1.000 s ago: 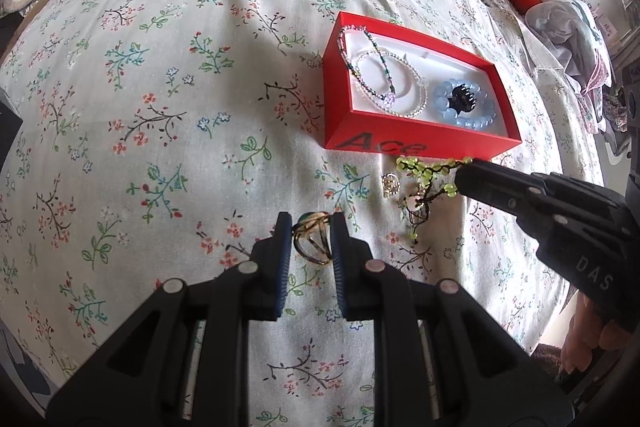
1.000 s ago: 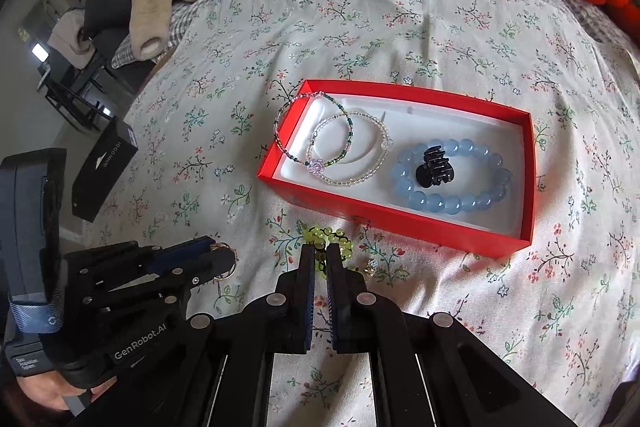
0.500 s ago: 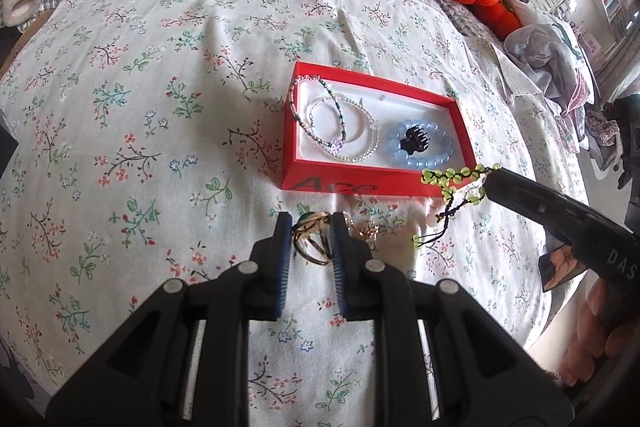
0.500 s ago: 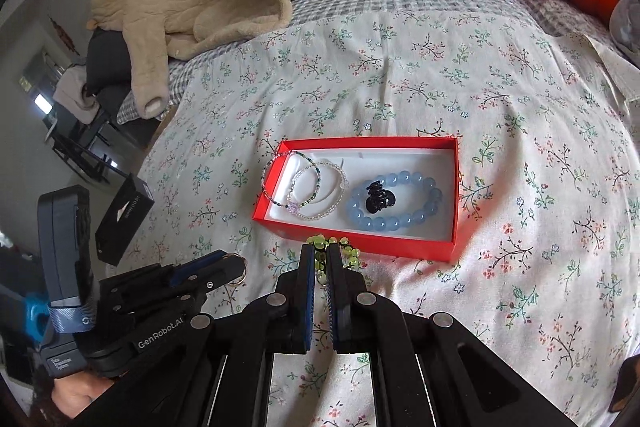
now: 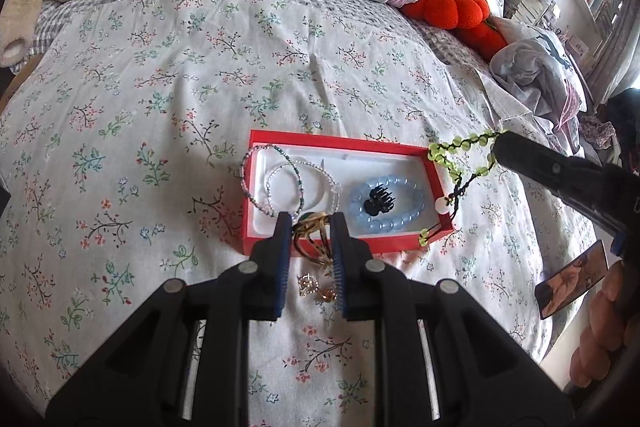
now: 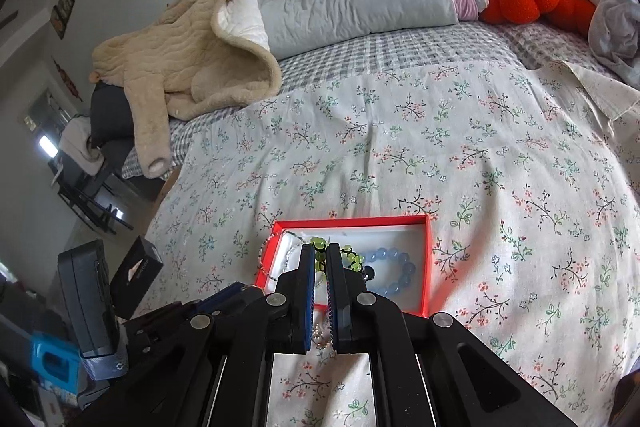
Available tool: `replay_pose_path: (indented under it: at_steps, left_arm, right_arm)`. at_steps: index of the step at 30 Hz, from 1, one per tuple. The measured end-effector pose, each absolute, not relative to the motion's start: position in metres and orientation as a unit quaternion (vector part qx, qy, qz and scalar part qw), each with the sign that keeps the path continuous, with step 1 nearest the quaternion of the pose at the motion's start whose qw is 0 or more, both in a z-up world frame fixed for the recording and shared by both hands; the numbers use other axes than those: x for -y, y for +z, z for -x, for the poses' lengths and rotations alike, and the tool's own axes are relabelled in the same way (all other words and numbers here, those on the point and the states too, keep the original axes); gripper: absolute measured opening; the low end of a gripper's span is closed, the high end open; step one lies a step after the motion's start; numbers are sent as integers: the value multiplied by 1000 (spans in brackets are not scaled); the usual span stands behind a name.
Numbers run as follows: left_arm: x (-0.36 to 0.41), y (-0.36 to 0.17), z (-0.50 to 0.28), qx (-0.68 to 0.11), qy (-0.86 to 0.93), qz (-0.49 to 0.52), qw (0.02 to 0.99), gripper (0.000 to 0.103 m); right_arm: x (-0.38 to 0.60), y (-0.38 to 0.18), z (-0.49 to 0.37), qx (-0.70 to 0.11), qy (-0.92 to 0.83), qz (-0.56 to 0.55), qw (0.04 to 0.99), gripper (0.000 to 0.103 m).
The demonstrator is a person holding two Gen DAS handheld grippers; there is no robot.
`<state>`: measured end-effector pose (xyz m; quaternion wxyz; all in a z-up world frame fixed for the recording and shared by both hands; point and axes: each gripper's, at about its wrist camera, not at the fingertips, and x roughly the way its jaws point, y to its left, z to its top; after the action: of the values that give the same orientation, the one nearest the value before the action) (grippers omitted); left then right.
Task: Organize jewelry
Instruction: 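Carry the gold rings with the left gripper while the right carries the green charm toward the box, then open the left gripper over the box while the right releases the green charm inside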
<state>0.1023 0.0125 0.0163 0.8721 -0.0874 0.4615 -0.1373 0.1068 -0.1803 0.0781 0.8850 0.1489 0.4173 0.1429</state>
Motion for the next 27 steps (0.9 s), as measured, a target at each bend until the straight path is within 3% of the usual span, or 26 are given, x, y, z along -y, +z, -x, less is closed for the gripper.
replay_pose_path:
  at_steps: [14,22,24,27]
  left_arm:
    - [9,-10,-136,-475,-109,78,869,21]
    - [19,-12,-139,-469,-105,54,875,21]
    - [18,-12,-139,-471,-106,55,874,23]
    - [18,-8,-137,-467,-100,49,877,36]
  right_arm:
    - [197,19,-131,-474,114,-171,856,6]
    - [198,14,-130,-480,107,-146,859,6]
    - [199,12,-130,-483,113,-146,856,7]
    - [200,12,-129,-486,113,-139,855,11]
